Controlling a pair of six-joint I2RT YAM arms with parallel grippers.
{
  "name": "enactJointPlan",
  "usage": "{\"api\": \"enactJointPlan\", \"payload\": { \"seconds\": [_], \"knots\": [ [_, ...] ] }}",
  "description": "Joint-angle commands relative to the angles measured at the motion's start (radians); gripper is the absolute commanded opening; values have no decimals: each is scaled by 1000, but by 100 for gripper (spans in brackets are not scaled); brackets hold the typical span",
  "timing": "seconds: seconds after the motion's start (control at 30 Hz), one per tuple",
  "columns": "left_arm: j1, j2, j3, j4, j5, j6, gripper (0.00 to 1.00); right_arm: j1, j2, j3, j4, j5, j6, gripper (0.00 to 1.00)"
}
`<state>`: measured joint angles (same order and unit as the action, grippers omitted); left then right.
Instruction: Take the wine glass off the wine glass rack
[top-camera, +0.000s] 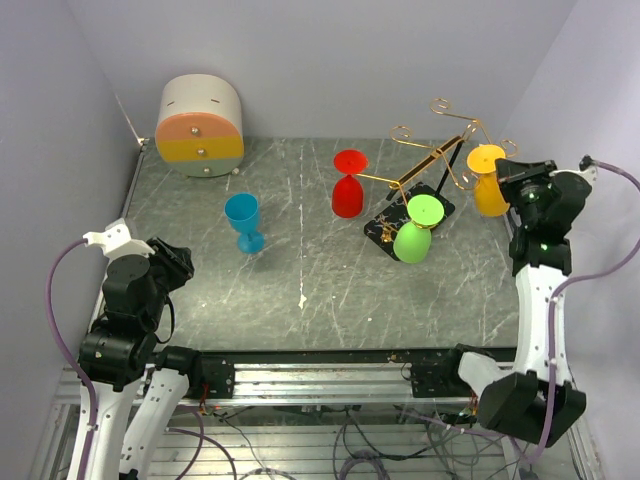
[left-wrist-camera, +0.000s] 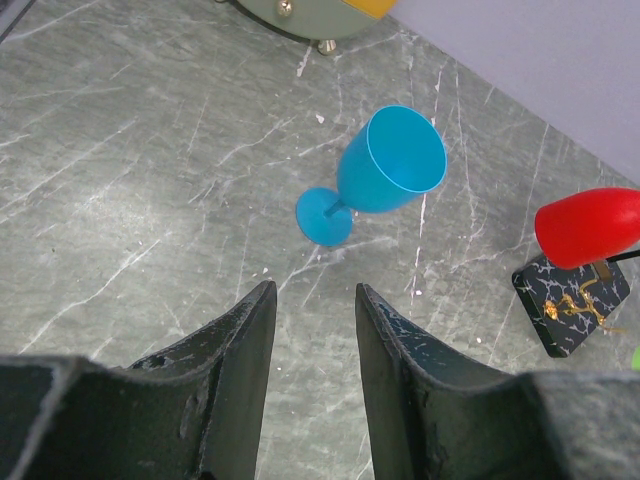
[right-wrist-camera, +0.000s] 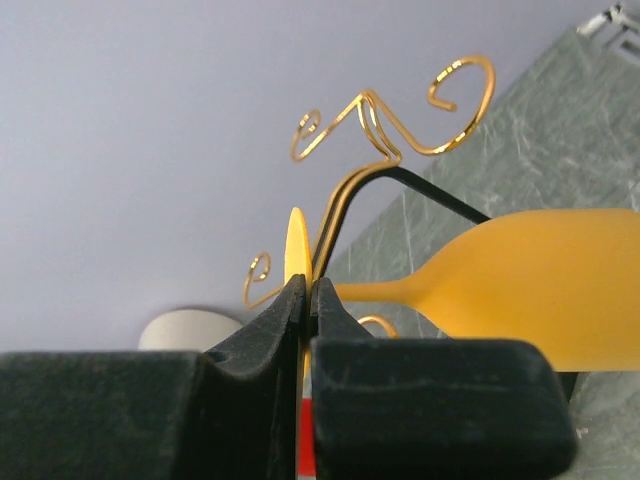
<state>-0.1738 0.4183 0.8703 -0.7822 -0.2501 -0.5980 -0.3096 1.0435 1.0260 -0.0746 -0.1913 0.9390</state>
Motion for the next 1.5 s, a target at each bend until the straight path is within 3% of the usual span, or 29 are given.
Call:
{"api": "enactJointPlan", "payload": {
  "seconds": [0.0, 0.13, 0.33, 0.5, 0.67, 0.73, 0.9, 1.1, 1.2, 1.47],
  "knots": [
    [2, -10, -1, 30, 2, 4, 48, -8, -104, 8, -22, 98, -14, 0],
    [2, -8, -2, 33, 10, 5, 49, -8, -174, 69, -89, 65, -49, 0],
    [2, 15, -7, 54, 81, -2, 56, -6, -170, 241, -93, -256, -156, 0],
    [1, 130, 34, 73, 320, -57, 74, 3, -86, 399, -89, -525, -209, 0],
    [1, 259, 121, 85, 509, -81, 75, 64, -3, 500, -74, -619, -215, 0],
    [1, 266, 137, 104, 546, -80, 75, 150, 63, 566, -95, -631, -245, 0],
    [2, 223, 133, 119, 555, -107, 74, 567, 300, 853, -354, -394, -509, 0],
    [2, 154, 177, 37, 509, -183, 74, 849, 399, 945, -409, -146, -687, 0],
    [2, 115, 217, 10, 490, -267, 75, 967, 399, 912, -417, -42, -807, 0],
    [2, 66, 274, 8, 518, -476, 77, 1338, 279, 572, -233, 301, -1115, 0]
  ]
}}
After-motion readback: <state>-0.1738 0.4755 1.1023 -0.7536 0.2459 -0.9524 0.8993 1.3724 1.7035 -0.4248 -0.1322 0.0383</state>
